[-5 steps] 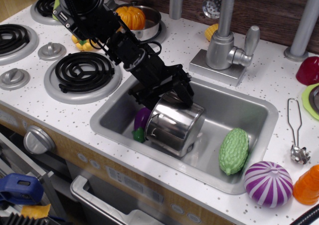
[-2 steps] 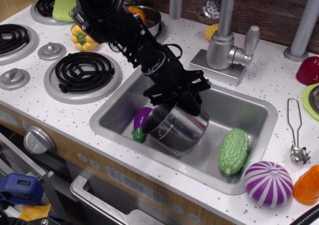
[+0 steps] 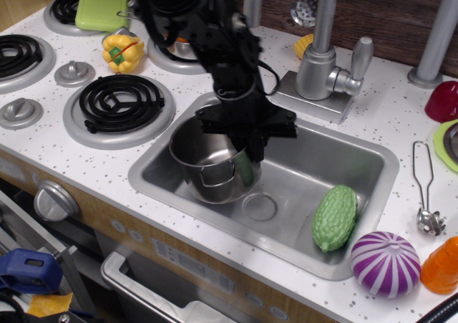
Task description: Flip pot upright in sink
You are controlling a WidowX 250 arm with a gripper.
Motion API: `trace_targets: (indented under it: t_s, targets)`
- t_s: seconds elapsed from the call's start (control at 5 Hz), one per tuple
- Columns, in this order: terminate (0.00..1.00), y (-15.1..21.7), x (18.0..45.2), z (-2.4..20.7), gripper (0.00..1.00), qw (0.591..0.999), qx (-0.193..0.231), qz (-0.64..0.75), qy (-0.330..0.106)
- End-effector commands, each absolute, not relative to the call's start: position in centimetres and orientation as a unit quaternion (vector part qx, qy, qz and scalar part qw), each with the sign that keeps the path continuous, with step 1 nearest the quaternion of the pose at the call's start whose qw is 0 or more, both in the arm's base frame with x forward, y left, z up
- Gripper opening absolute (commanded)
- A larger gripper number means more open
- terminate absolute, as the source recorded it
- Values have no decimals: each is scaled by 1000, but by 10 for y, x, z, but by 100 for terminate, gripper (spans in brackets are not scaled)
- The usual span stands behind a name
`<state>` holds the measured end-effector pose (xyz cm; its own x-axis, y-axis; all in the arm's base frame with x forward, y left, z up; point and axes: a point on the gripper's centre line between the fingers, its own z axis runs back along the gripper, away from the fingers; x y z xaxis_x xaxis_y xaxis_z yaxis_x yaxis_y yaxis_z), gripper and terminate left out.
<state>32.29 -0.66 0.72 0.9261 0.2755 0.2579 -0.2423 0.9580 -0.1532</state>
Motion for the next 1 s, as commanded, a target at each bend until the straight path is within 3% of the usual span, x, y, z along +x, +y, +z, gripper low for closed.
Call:
trace_targets:
  t_s: [0.0,0.4,0.6,0.8]
  targets:
    - [0,-11,334,33,0,977,-14,111,-184]
    - [0,-23,333,32,0,977,-3,116,-179]
    - [0,-25,332,30,100,977,-6,114,-182]
    - [100,-26,330,27,100,976,-6,109,-187]
